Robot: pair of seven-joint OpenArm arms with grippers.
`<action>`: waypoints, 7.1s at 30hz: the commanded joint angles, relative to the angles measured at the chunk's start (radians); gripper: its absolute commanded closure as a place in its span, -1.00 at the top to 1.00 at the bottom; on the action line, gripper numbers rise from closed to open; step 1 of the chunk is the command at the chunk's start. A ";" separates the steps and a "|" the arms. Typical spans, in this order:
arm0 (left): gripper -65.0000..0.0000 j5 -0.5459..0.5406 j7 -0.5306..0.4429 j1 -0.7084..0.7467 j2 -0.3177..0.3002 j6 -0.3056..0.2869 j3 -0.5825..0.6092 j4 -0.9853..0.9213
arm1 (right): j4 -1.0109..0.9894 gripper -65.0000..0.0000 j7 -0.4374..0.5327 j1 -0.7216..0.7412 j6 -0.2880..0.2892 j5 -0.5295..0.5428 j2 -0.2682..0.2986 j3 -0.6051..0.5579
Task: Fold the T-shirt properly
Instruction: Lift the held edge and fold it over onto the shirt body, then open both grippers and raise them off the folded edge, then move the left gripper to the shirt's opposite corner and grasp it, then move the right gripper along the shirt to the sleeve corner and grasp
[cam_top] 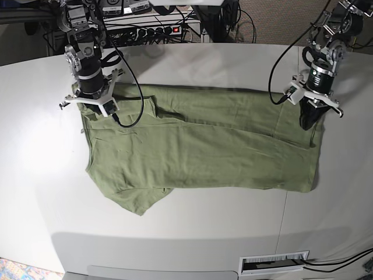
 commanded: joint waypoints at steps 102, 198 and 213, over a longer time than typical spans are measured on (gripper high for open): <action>-1.00 -0.350 0.589 0.092 -0.203 -1.003 -0.008 0.354 | 0.172 -1.00 -0.237 -0.164 0.259 -0.114 0.168 0.028; -1.00 -1.117 0.552 -0.606 0.066 -1.092 -0.415 -0.641 | 0.179 -0.81 -0.130 0.099 0.149 0.070 0.061 0.145; -1.00 -1.297 0.706 -0.606 0.066 -1.092 -0.415 -0.550 | -0.218 -0.51 -0.084 0.440 0.187 0.226 -0.054 0.145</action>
